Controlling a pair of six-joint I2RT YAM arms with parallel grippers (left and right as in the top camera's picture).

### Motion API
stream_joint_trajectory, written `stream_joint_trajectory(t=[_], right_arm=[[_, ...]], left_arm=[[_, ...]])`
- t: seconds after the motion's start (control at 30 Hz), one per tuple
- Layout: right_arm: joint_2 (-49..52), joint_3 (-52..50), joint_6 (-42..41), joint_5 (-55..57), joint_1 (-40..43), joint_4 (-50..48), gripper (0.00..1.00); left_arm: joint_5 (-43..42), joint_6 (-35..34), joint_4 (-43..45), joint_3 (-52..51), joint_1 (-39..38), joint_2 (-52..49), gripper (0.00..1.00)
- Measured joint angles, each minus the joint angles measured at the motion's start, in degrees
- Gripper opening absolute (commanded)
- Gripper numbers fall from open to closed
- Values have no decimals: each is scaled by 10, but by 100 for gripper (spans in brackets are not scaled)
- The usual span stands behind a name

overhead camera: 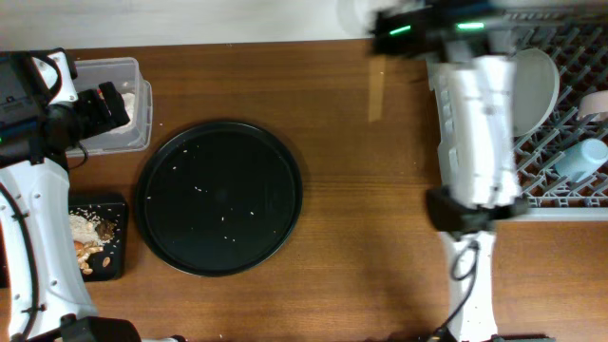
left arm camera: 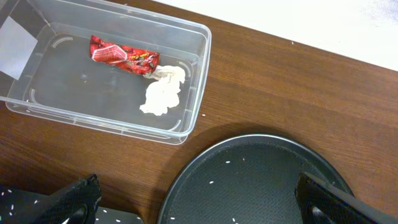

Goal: Sort waste into correct bins and load items into the dishwasher rack
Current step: 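Carry the second chopstick with the right gripper into the rack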

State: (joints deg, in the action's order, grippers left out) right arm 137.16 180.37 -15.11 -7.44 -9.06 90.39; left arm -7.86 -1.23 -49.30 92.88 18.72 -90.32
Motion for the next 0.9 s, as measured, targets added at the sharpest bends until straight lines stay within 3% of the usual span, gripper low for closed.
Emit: stream_joint_trajectory(t=[0.23, 0.6, 0.63, 0.67, 0.7, 0.9], right_arm=[[25, -49, 86, 0, 150, 4, 4], [49, -253, 201, 20, 202, -97, 4], [49, -264, 203, 20, 203, -101, 11], [49, -282, 212, 21, 205, -104, 44], [49, -286, 213, 20, 205, -106, 70], [49, -291, 209, 4, 205, -104, 73]], left_arm=[[0, 0, 0, 0, 0, 0, 99], [0, 0, 0, 0, 0, 0, 99], [0, 0, 0, 0, 0, 0, 99], [0, 0, 0, 0, 0, 0, 99], [0, 0, 0, 0, 0, 0, 99], [0, 0, 0, 0, 0, 0, 99]])
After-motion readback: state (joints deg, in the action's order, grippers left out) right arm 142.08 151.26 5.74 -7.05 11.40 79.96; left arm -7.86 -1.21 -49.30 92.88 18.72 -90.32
